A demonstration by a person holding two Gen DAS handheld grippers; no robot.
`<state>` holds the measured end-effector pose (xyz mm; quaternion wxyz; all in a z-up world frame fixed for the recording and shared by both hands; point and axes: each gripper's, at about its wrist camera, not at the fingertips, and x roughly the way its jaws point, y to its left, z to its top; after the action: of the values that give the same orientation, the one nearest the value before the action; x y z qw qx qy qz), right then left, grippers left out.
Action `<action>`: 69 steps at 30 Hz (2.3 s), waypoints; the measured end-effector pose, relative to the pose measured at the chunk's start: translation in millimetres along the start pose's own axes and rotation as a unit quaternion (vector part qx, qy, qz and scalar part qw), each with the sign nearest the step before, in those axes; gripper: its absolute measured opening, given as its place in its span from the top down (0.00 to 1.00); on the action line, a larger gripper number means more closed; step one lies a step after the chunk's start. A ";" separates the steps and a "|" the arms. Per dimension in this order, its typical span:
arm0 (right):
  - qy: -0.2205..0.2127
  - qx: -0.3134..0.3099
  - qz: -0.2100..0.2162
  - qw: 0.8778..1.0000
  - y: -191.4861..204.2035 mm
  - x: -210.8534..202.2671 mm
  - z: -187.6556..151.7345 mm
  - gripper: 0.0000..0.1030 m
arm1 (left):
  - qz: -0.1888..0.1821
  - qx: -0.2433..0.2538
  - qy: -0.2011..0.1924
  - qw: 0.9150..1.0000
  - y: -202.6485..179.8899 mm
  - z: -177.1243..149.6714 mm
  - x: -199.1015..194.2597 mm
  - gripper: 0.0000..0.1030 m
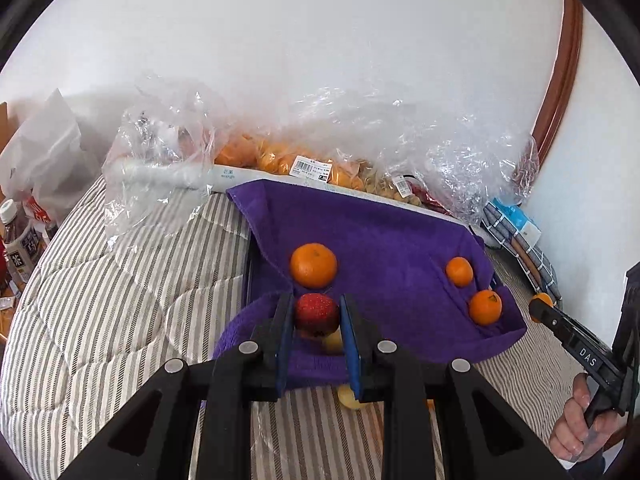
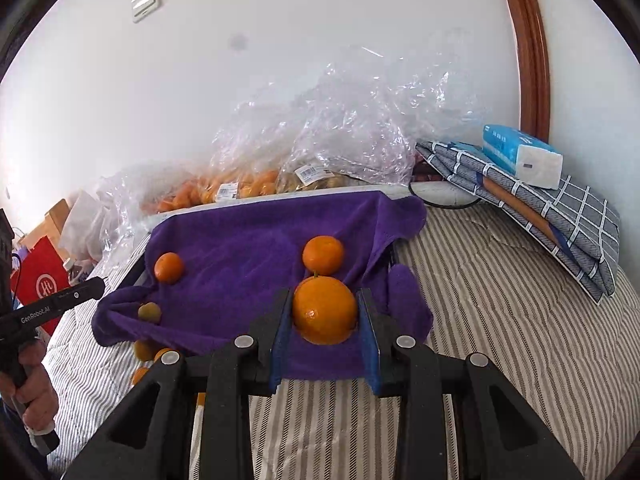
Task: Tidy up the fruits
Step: 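Carry the orange and red fruit over the purple towel with both grippers, then lower the fruits onto the towel and open both grippers, then withdraw both grippers back toward the fruit cluster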
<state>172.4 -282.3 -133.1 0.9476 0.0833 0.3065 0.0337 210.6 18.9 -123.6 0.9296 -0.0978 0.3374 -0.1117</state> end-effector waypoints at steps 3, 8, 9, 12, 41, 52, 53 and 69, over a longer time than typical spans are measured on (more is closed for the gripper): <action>0.000 0.012 -0.006 1.000 -10.2 9.4 2.8 0.69 | 0.008 -0.001 0.003 1.000 -1.1 8.5 19.1 0.79; 0.005 0.034 -0.008 0.999 -23.6 21.3 -1.3 0.69 | 0.020 -0.006 0.013 1.000 -2.5 8.9 47.4 0.79; 0.007 0.035 -0.009 0.999 -23.9 22.8 -1.6 0.69 | 0.017 -0.009 0.015 1.000 -1.8 7.3 50.6 0.79; 0.014 0.033 -0.003 0.999 -23.0 27.2 -2.4 0.69 | 0.009 -0.008 0.023 1.000 0.1 3.9 56.7 0.79; -0.013 0.012 -0.034 0.999 -15.4 21.0 -11.0 0.50 | 0.022 0.001 0.018 1.000 -6.1 -2.4 58.3 0.73; -0.006 0.032 -0.038 0.999 -8.8 -7.1 -6.8 0.50 | 0.035 -0.001 -0.013 0.999 -3.1 -12.0 32.7 0.62; -0.002 0.028 -0.041 0.999 -5.3 -11.1 -7.2 0.50 | 0.037 0.005 -0.013 0.999 -4.1 -14.5 29.7 0.62; 0.028 -0.029 0.005 0.999 62.3 -27.5 -44.8 0.52 | 0.043 0.009 -0.029 0.999 22.8 -55.1 -31.9 0.59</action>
<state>123.0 -218.0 -141.9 0.9403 0.0566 0.3319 0.0496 154.3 43.6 -151.6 0.9438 -0.0777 0.3131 -0.0721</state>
